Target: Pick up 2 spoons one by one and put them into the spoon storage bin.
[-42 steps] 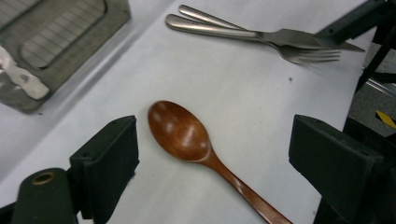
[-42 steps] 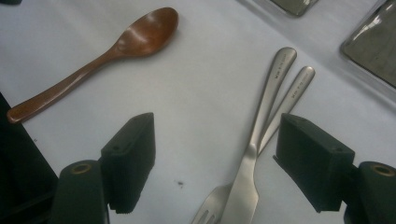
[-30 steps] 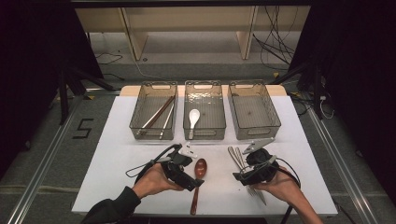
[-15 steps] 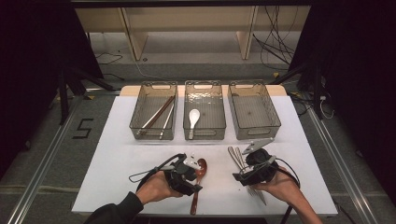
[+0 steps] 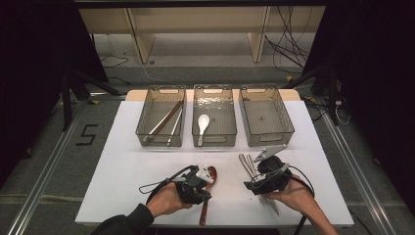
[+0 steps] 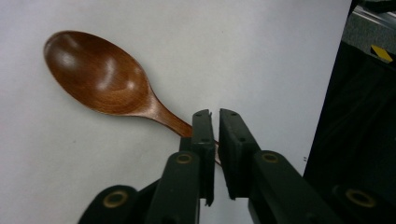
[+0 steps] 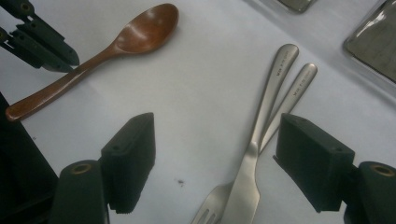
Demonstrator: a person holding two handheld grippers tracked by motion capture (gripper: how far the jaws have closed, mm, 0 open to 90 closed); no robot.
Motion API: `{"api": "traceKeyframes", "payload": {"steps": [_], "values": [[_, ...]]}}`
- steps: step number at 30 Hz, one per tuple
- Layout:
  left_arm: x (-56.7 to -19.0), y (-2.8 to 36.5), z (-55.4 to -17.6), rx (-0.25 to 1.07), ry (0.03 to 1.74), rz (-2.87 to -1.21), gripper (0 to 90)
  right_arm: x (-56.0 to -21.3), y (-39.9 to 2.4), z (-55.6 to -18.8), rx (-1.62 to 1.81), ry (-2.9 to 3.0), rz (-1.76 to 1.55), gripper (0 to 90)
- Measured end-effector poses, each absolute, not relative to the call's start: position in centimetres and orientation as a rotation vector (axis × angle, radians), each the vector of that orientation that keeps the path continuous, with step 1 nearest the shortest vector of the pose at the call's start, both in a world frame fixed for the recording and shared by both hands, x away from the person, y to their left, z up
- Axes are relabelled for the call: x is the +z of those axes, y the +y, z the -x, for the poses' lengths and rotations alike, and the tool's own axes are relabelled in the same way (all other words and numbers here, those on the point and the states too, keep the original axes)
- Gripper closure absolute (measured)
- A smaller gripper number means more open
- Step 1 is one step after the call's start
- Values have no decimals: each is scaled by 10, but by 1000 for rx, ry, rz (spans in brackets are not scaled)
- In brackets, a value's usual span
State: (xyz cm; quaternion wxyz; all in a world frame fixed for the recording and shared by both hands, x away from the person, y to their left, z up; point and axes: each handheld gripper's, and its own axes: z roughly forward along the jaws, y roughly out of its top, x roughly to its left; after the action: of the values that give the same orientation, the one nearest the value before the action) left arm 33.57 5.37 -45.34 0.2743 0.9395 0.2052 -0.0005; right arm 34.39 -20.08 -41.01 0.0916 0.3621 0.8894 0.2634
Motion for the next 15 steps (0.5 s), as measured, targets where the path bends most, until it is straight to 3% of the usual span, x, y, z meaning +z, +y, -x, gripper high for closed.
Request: {"api": "traceKeyframes", "payload": {"steps": [15], "values": [[-468, 42, -331, -60, 497, -2571, 886, -411, -200, -344, 777, 2646, -1079, 293]]}}
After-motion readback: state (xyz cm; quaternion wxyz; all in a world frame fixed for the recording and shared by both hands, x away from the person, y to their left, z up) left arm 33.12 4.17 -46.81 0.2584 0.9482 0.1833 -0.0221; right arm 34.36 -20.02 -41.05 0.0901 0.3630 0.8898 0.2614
